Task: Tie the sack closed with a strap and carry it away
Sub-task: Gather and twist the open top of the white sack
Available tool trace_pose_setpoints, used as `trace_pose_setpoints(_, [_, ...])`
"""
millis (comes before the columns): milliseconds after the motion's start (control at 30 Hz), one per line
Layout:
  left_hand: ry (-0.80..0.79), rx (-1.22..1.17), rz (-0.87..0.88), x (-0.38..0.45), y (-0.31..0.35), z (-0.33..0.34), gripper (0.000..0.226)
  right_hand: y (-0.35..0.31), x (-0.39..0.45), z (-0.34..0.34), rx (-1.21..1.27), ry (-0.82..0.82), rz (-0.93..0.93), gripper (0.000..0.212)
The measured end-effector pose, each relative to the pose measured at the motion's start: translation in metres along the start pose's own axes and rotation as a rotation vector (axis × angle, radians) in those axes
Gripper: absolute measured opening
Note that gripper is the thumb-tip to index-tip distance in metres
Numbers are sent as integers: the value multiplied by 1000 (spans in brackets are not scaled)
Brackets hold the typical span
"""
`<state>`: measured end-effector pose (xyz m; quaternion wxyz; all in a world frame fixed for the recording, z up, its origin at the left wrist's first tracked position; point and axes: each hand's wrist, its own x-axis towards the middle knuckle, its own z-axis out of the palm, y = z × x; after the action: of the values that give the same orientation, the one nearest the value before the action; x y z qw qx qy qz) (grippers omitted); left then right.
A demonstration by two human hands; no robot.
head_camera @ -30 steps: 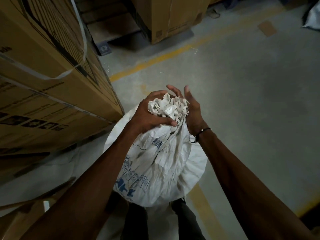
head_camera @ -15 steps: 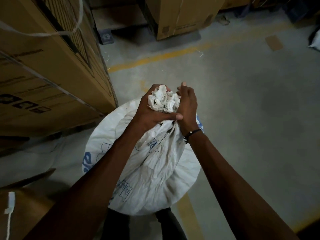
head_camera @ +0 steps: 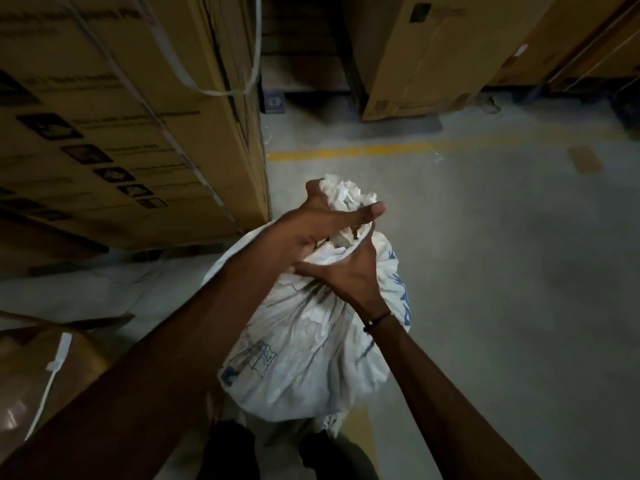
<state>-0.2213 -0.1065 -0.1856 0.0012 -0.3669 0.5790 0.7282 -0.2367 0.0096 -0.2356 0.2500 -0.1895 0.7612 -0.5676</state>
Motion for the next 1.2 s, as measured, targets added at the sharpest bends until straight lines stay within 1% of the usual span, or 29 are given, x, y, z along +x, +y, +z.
trace_pose_setpoints(67, [-140,37,-84,-11,16,-16,121,-1,4,13,54,44,-13,90])
trace_pose_setpoints(100, [-195,54,-108,-18,22,-23,126,0,3,16,69,74,9,80])
trace_pose_setpoints(133, [-254,50,-108,-23,26,-31,117,4,4,20,94,113,52,70])
trace_pose_setpoints(200, [-371,50,-57,-32,24,-55,72,13,6,20,100,119,161,53])
trace_pose_setpoints(233, [-425,28,-36,-39,20,-69,65,13,7,19,100,113,197,49])
trace_pose_setpoints(267, [-449,8,-19,-42,12,-85,78,17,10,18,123,125,209,50])
trace_pose_setpoints(300, [-428,9,-10,-45,1,-99,97,16,13,16,174,127,219,53])
trace_pose_setpoints(333, [-345,75,11,-47,-12,-109,113,16,15,15,244,110,241,57])
trace_pose_setpoints(367, [-229,192,25,-48,-25,-115,124,12,16,14,302,72,269,58])
trace_pose_setpoints(400, [-144,335,35,-48,-41,-117,132,12,19,15,345,18,293,55])
trace_pose_setpoints(467, [-98,533,46,-47,-69,-111,146,9,20,19,363,-75,333,41])
trace_pose_setpoints(500, [-89,562,67,-42,-83,-105,152,8,20,22,351,-111,337,37])
trace_pose_setpoints(533, [-68,553,95,-34,-95,-97,157,8,20,25,352,-143,349,38])
trace_pose_setpoints(633, [17,426,104,-10,-123,-77,161,8,16,33,416,-189,446,54])
trace_pose_setpoints(667, [15,369,112,-5,-128,-71,157,8,16,32,434,-196,465,56])
trace_pose_setpoints(700, [1,313,116,-2,-132,-67,141,8,17,29,432,-212,479,54])
trace_pose_setpoints(733, [-8,270,123,0,-134,-65,118,7,17,27,415,-239,490,51])
trace_pose_setpoints(767, [-19,232,131,0,-133,-63,100,6,17,25,369,-253,488,49])
trace_pose_setpoints(800, [-23,202,152,2,-135,-62,92,4,18,22,313,-257,474,50])
trace_pose_setpoints(833, [-29,163,164,3,-136,-62,88,4,18,21,256,-252,441,49])
trace_pose_setpoints(900, [-31,109,196,6,-139,-62,82,6,19,18,151,-212,333,47])
trace_pose_setpoints(933, [-9,105,209,7,-140,-61,76,10,18,15,122,-181,273,51])
trace_pose_setpoints(1033, [38,50,218,8,-139,-56,62,34,-3,-8,113,-63,147,70])
trace_pose_setpoints(1100, [49,9,210,5,-136,-50,60,56,-30,-19,31,-19,132,93])
trace_pose_setpoints(1133, [55,2,209,4,-135,-47,59,67,-44,-18,-27,-36,142,106])
trace_pose_setpoints(1167, [51,-2,202,2,-134,-43,55,75,-58,-12,-67,-70,155,114])
trace_pose_setpoints(1200, [43,7,200,2,-134,-40,53,83,-68,-4,-78,-86,140,117])
